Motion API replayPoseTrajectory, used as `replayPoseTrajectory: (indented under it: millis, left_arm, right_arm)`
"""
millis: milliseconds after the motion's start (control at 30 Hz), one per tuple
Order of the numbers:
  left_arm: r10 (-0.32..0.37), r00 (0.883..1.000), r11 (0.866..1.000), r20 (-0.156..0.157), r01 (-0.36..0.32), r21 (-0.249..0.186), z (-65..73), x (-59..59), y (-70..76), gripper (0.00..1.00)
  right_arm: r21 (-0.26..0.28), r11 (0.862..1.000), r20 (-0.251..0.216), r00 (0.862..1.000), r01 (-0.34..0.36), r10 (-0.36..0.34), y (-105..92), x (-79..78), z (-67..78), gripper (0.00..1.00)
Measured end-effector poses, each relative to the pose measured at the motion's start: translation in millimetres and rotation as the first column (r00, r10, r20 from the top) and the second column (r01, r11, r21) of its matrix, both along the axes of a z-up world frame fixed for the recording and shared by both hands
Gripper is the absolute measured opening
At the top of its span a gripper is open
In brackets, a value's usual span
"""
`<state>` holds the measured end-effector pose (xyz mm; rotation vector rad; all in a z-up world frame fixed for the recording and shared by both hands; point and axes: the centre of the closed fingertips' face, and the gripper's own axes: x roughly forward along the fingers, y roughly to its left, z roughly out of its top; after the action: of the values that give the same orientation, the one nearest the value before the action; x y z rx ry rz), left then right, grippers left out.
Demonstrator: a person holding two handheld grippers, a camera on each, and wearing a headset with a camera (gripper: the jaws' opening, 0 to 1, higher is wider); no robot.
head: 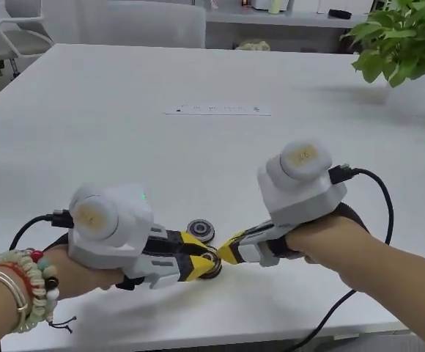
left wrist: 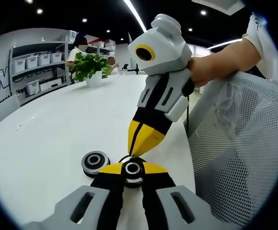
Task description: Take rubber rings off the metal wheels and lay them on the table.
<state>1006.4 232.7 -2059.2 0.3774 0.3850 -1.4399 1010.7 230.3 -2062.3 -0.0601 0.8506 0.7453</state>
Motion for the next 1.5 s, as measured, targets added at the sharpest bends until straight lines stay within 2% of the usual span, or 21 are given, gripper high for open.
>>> replayPoseTrajectory:
  millis: [267,300,433,533,600,667,767,833,900,967,1000,1033,1100,1167,1300,1367,1500]
  left_arm:
    - [0.003,1.0,0.998,0.016,-0.004,0.063,-0.6,-0.5,-1.0,0.08]
    - [0.009,1.0,0.998,0.001,-0.009,0.068,-1.0,0.2,-0.2,0.08]
    - [0.012,1.0,0.997,-0.003,-0.011,0.081,-1.4,0.1,2.3,0.09]
    - [-0.003,1.0,0.996,-0.009,0.004,0.091,-0.8,-3.0,3.3,0.15]
    - [-0.016,1.0,0.995,0.004,0.016,0.102,2.1,-4.8,2.8,0.18]
    - [-0.022,1.0,0.994,0.009,0.021,0.106,6.8,-5.6,2.1,0.21]
    - [-0.044,0.999,0.995,0.02,0.042,0.091,17.8,-8.8,1.6,0.28]
    - [-0.063,0.998,0.995,-0.002,0.063,0.081,26.9,-12.8,3.2,0.31]
    - [-0.073,0.997,0.995,0.013,0.072,0.073,35.9,-14.3,5.1,0.32]
    - [-0.089,0.996,0.993,0.022,0.087,0.085,41.5,-17.2,8.6,0.37]
    - [-0.093,0.996,0.991,0.009,0.092,0.093,43.4,-19.1,10.6,0.4]
    - [-0.091,0.995,0.989,-0.029,0.094,0.112,45.2,-23.7,14.7,0.44]
    - [-0.091,0.996,0.99,-0.02,0.093,0.104,52.3,-24.6,17.2,0.48]
    - [-0.093,0.996,0.992,0.011,0.092,0.086,63.6,-26.5,20.9,0.54]
    - [-0.063,0.997,0.997,0.037,0.061,0.042,87.1,-28.2,32.9,0.63]
    - [-0.05,0.998,0.998,0.043,0.049,0.032,94.0,-29.4,40.1,0.65]
    - [0.01,0.996,0.999,0.093,-0.013,0.029,107.3,-28.3,62.4,0.74]
  right_arm:
    - [-0.002,1.0,0.006,1.0,-0.006,0.006,1.3,0.7,0.8,0.0]
    - [0.0,1.0,0.007,1.0,-0.007,0.007,1.5,0.8,1.4,0.0]
    - [-0.001,1.0,0.014,1.0,-0.004,0.004,1.2,1.0,4.6,0.0]
    - [0.005,1.0,0.024,1.0,0.0,0.0,1.1,2.6,7.4,0.0]
    - [0.012,1.0,0.025,1.0,0.006,-0.007,0.5,3.7,8.7,0.0]
    - [0.016,1.0,0.027,1.0,0.01,-0.011,-0.3,4.4,10.0,0.0]
    - [0.022,1.0,0.03,0.999,0.013,-0.013,-0.3,4.9,12.4,0.0]
    - [0.027,1.0,0.034,0.999,0.011,-0.012,0.8,5.1,15.3,0.0]
    - [0.034,0.999,0.045,0.999,0.003,-0.005,3.6,5.4,20.0,0.0]
    - [0.044,0.999,0.062,0.998,0.003,-0.006,5.0,7.3,24.7,0.0]
    - [0.05,0.999,0.067,0.998,0.003,-0.007,5.6,7.9,27.2,0.0]
    - [0.056,0.998,0.071,0.997,0.004,-0.008,5.8,8.6,29.4,0.0]
    - [0.068,0.998,0.08,0.997,0.012,-0.017,5.2,11.2,33.6,0.0]
    - [0.088,0.996,0.084,0.996,0.022,-0.029,5.1,12.9,37.2,0.0]
    - [0.109,0.993,0.092,0.995,0.034,-0.045,3.9,15.6,42.6,0.0]
    - [0.122,0.992,0.099,0.994,0.036,-0.048,4.7,15.8,46.1,0.0]
    - [0.147,0.988,0.109,0.992,0.044,-0.06,4.4,16.9,53.2,0.0]
